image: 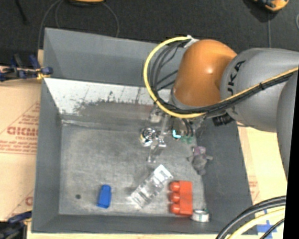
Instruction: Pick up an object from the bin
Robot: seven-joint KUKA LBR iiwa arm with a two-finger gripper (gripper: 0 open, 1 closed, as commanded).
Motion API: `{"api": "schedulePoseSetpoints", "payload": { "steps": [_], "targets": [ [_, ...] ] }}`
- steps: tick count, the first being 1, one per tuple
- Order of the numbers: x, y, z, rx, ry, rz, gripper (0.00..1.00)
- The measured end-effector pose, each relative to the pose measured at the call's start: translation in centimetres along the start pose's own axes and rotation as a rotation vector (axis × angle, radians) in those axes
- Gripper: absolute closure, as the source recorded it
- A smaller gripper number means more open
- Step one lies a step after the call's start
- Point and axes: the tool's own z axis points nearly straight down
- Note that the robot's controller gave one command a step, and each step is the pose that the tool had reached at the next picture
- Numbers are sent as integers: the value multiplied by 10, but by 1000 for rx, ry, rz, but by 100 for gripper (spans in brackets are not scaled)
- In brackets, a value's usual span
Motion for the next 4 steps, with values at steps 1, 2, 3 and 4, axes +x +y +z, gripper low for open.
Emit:
{"api": "schedulePoseSetpoints", "payload": {
  "steps": [1, 2, 3, 4],
  "targets": [
    [-18, -42, 64, -2, -13, -156, 0],
    [43, -7, -49, 0, -13, -178, 0],
    [110, -57, 46, 1, 0, -391, 0],
    [72, -70, 104, -1, -12, -367, 0]
  ]
}}
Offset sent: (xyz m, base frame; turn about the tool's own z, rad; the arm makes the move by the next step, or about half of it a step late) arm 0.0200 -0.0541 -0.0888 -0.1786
